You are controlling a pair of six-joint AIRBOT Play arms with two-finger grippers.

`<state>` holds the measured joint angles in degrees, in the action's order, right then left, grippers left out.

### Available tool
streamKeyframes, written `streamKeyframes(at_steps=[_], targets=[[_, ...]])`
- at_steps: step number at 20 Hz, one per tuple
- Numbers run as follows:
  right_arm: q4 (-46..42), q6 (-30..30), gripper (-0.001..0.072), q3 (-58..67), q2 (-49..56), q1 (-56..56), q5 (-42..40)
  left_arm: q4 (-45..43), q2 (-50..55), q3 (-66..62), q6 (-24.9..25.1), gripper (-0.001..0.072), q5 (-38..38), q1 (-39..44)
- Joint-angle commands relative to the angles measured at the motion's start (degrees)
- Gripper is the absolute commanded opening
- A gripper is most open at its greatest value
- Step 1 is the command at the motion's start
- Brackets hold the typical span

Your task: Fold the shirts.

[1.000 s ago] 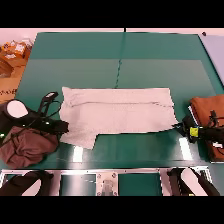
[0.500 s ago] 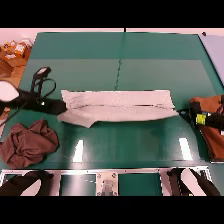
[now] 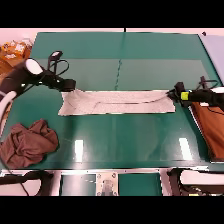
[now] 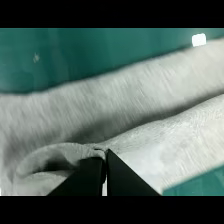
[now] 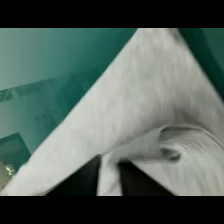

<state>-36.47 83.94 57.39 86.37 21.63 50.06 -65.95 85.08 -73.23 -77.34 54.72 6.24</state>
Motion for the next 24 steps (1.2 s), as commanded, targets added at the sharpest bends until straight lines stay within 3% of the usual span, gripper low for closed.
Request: streamKeyframes(at_steps=[1, 2, 3, 7, 11, 12, 13, 14, 20, 21, 23, 24], targets=[[3.43, -0.61, 0.0460, 12.50, 14.16, -0.94, -2.89, 0.59, 7.21, -2.25, 0.83, 0.0520, -11.32, -0.26], [3.26, -2.03, 0.0474, 16.57, 16.04, 0.20, -0.66, 0.52, 7.06, -2.32, 0.37, 0.0719, -13.92, -0.76], [3.19, -4.42, 0.0474, 20.22, 16.94, 1.97, 2.82, -0.02, 6.69, -3.21, -0.57, 0.0658, -14.47, -1.95], [-4.20, -10.14, 0.0472, 27.34, 16.94, 9.88, 20.59, 0.04, 5.22, -8.24, -4.37, 0.0657, -3.08, -8.59], [-11.63, -16.17, 0.0472, 25.27, 17.62, 13.25, 28.59, 0.13, 5.31, -9.38, -4.09, 0.0653, 7.87, -9.46], [-11.56, -18.45, 0.0472, 23.93, 17.73, 13.20, 28.68, 0.59, 5.31, -9.38, -4.09, 0.0461, 8.81, -9.11], [-11.56, -20.50, 0.0473, 22.53, 17.99, 12.76, 28.61, 0.66, 5.29, -9.38, -3.58, 0.0171, 9.14, -8.63], [-11.52, -21.97, 0.0473, 21.64, 18.58, 11.96, 28.59, 0.83, 5.29, -9.38, -2.58, 0.0034, 9.49, -8.15], [-5.01, -25.88, 0.0470, 21.33, 24.79, 6.10, 26.10, 3.02, 5.31, -9.38, -2.58, 0.0021, 9.75, -4.55], [-4.09, -26.01, 0.0433, 21.33, 24.85, 5.33, 25.11, 3.02, 5.31, -9.38, -2.60, 0.0021, 9.79, -3.48], [-3.96, -25.92, 0.0013, 22.91, 24.72, 4.52, 25.44, 3.02, 5.33, -9.38, -2.60, 0.0021, 9.29, -1.18], [-3.96, -25.86, 0.0009, 23.89, 24.33, 4.55, 26.62, 3.15, 5.33, -9.38, -2.60, 0.0021, 8.55, 0.00]])
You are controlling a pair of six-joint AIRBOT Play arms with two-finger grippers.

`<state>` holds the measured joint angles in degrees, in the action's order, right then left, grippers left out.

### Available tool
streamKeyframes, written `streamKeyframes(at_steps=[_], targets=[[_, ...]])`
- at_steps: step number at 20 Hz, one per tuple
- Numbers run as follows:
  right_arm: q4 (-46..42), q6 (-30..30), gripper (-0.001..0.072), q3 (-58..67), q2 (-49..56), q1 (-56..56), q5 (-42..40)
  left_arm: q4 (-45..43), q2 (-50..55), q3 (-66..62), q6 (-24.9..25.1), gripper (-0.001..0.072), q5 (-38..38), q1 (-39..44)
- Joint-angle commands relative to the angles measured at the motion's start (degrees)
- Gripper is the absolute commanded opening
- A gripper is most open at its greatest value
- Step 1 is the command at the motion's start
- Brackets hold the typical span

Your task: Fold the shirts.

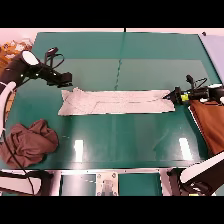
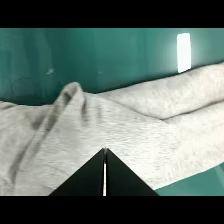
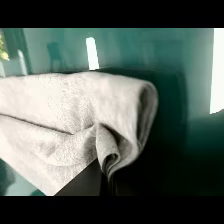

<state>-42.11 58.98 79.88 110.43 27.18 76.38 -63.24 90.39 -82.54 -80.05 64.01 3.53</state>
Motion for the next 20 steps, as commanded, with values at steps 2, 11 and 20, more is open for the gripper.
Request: streamKeyframes(at_steps=[2, 11, 20], targets=[[1.64, 0.59, 0.0009, 3.15, -1.92, -0.98, 3.17, 1.38, 0.02, -0.07, 0.09, 0.0021, -2.43, 4.94], [8.55, 7.28, 0.0010, 5.14, -26.97, -4.33, 13.29, 15.32, 11.23, -0.09, 1.53, 0.0021, -18.23, 25.68], [15.15, 16.06, 0.0010, 5.11, -33.64, -8.22, 18.16, 27.36, 21.24, -6.23, 2.47, 0.0021, -26.86, 34.56]])
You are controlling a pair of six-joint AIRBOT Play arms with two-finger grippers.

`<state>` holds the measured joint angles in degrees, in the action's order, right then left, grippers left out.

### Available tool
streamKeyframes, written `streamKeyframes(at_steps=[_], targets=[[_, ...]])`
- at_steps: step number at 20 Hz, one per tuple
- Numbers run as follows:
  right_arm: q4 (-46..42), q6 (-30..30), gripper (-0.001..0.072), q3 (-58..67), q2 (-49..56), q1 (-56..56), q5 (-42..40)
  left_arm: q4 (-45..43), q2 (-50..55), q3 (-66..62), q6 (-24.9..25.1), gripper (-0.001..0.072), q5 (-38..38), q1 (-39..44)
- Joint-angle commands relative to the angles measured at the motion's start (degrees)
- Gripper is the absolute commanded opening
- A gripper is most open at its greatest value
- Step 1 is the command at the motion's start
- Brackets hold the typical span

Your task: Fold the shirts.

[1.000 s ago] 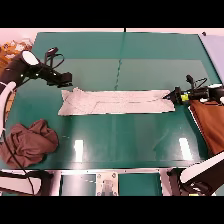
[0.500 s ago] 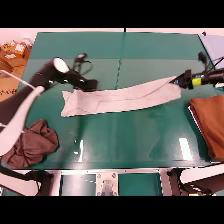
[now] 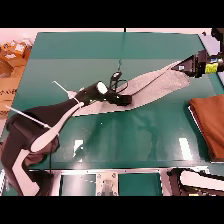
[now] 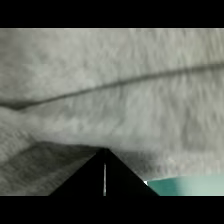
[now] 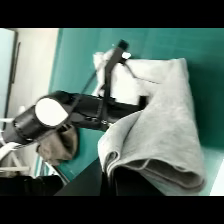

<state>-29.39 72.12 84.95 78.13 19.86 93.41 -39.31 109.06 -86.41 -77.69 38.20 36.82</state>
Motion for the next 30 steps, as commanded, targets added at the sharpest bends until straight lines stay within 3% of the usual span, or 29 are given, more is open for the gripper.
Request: streamKeyframes(at_steps=[1, 3, 6, 11, 15, 20, 23, 26, 27, 28, 29, 30], targets=[[2.38, 2.93, 0.0010, -0.09, -1.33, -0.96, 0.96, 3.85, 2.75, -2.60, 0.17, 0.0021, 0.28, 1.27], [2.36, 2.91, 0.0010, -0.13, -1.33, -0.94, 0.92, 3.74, 2.71, -2.60, 1.66, 0.0021, 5.14, 1.05], [2.38, 2.93, 0.0010, -0.13, -1.33, -0.98, -0.04, 0.46, 2.03, -5.27, 2.99, 0.0020, 18.32, -2.36], [2.38, 4.11, 0.0010, -0.17, -1.31, -5.79, -2.71, -19.54, -0.46, -17.81, -6.67, 0.0020, 37.03, -12.90], [2.36, 5.64, 0.0010, -0.20, -0.66, -16.31, -11.45, -26.77, -1.36, -29.38, -8.00, 0.0021, 49.35, -20.48], [2.47, 5.97, 0.0010, -0.17, 5.79, -34.75, -27.39, -28.79, -3.50, -31.87, -7.78, 0.0021, 53.53, -28.22], [3.39, 5.84, 0.0010, -0.17, 13.73, -45.99, -41.27, -37.99, -4.33, -31.87, -7.34, 0.0021, 54.47, -30.75], [9.20, 0.68, 0.0013, 0.33, 24.09, -55.36, -55.98, -42.95, -4.37, -31.87, -7.34, 0.0021, 54.62, -33.05], [13.31, -1.95, 0.0138, 1.36, 27.89, -57.94, -59.54, -42.91, -4.37, -31.87, -7.34, 0.0021, 54.66, -33.73], [16.65, -4.13, 0.0449, 2.99, 31.10, -59.49, -60.41, -42.93, -4.37, -31.87, -7.34, 0.0021, 54.69, -34.36], [18.56, -5.33, 0.0580, 4.98, 33.62, -60.15, -58.84, -42.93, -4.37, -31.87, -7.28, 0.0021, 54.77, -34.82], [18.43, -5.31, 0.0580, 6.32, 34.69, -60.00, -55.10, -42.99, -4.37, -31.87, -7.19, 0.0021, 55.06, -34.88]])
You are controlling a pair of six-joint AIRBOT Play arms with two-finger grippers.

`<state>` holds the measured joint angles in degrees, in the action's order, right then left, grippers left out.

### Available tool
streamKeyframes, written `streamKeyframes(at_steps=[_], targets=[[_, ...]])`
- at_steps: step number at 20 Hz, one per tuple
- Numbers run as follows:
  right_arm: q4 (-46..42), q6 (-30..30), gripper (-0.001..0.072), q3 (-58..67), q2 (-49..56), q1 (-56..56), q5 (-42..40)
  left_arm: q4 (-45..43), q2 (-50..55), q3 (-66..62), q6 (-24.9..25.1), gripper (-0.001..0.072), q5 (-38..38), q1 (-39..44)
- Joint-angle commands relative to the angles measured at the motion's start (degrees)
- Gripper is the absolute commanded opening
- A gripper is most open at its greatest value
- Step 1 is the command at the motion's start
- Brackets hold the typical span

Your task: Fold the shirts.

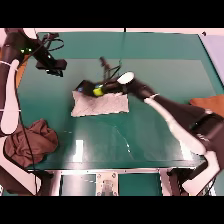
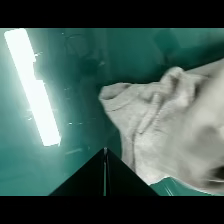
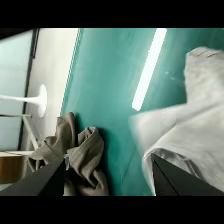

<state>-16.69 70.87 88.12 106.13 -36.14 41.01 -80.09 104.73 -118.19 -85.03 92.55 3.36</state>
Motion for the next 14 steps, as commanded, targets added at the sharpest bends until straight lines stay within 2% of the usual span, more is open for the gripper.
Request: streamKeyframes(at_steps=[1, 2, 3, 4, 5, 6, 9, 12, 14], targets=[[5.44, -4.09, 0.0580, 3.56, 6.64, -3.02, 1.99, -2.16, -0.04, -0.07, 1.11, 0.0021, 1.27, -1.66], [5.25, -4.07, 0.0563, 3.63, 6.25, -1.25, 6.60, -2.16, -0.04, -0.09, 1.14, 0.0021, 1.62, -1.66], [5.20, -4.02, 0.0469, 3.63, 6.01, 1.07, 10.86, -2.16, -0.04, -0.07, 1.11, 0.0021, 1.51, -1.64], [5.31, -3.85, 0.0240, 3.63, 5.77, 3.74, 15.02, -2.14, -0.04, -0.07, 1.11, 0.0021, 1.49, -1.64], [5.33, -3.85, 0.0060, 3.63, 5.62, 6.84, 19.06, -2.16, -0.04, -0.07, 1.11, 0.0021, 1.46, -1.64], [5.29, -3.85, 0.0010, 3.63, 5.40, 10.10, 22.80, -2.16, -0.04, -0.07, 1.09, 0.0021, 1.46, -1.64], [2.10, -1.11, 0.0008, 3.50, 3.85, 19.34, 30.73, -2.16, -0.04, -0.07, 1.03, 0.0021, 1.40, -1.64], [-17.68, 6.58, 0.0008, 2.03, -1.07, 27.12, 32.06, -2.16, -0.04, -0.07, 0.94, 0.0021, 1.44, -1.64], [-29.00, 8.87, 0.0010, -0.96, -4.57, 31.12, 31.65, -2.16, -0.04, -0.07, 0.81, 0.0021, 1.31, -1.64]])
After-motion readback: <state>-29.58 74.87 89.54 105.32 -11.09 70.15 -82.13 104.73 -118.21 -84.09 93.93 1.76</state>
